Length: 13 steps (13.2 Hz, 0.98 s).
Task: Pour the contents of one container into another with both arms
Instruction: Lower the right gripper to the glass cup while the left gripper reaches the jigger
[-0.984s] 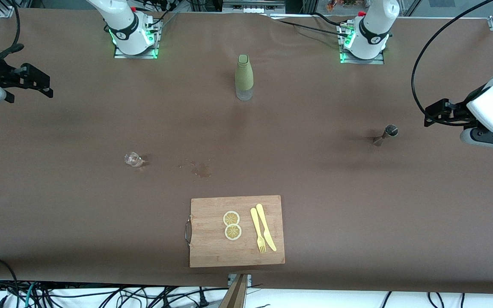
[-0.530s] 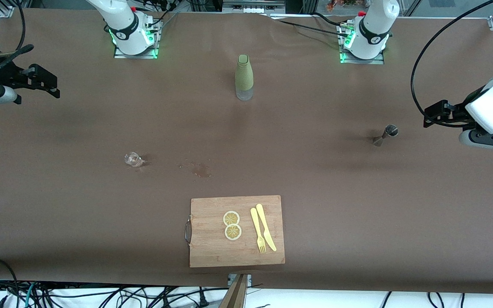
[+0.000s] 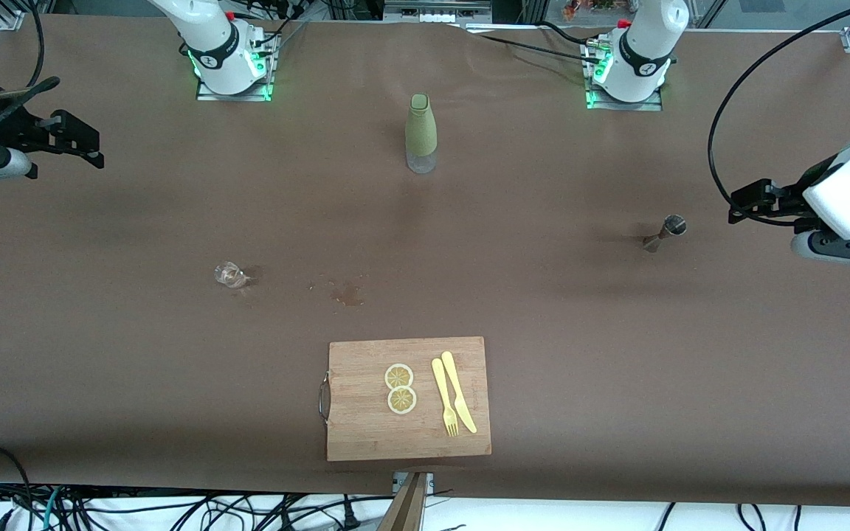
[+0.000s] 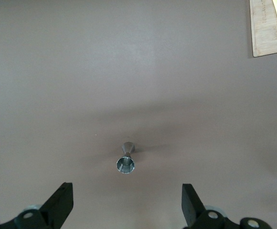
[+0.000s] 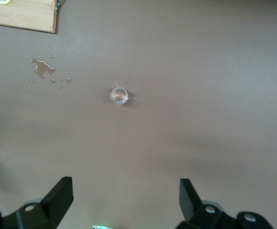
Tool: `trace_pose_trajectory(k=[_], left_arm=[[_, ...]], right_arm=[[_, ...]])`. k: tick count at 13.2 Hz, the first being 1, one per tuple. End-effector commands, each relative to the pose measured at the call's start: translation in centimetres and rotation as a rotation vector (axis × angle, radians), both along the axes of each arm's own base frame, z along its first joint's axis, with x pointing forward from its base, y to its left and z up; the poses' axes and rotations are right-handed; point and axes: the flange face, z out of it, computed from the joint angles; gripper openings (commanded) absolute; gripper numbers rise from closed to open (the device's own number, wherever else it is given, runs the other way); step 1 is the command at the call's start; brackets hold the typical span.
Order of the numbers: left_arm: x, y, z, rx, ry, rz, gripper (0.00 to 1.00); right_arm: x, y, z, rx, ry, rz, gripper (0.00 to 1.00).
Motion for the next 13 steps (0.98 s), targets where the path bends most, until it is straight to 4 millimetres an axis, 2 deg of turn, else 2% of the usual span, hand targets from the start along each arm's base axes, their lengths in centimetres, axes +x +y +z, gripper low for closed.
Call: trace_pose_trajectory(k=[1,4,7,11,13], left_arm=[[0.2,-0.7,-0.2,-0.021,-0.002,-0.026,1.0],[0.2,0.1,-0.3,-0.021,0.004,-0.016,1.0],[0.3,0.0,-0.5,-0.021,0.009,-0.017,1.0],[0.2,-0.4,-0.8,-0.021,0.018,-0.023,1.0],[0.2,-0.1,-0.8,-0.022,0.018,-0.03,1.0]], right_arm=[[0.2,-0.1,0.1,-0.012,0.014,0.02,0.99],[0.1,-0.1,-0.3,-0.013,0.038,0.012,0.99],[-0.1,-0.3,-0.9,-0.018,0.075,0.0,0.99],[1.7,0.0,-5.3,-0.025,0.16,0.018,0.99],[1.5,0.0,-5.7,-0.017,0.19,0.051,0.99]])
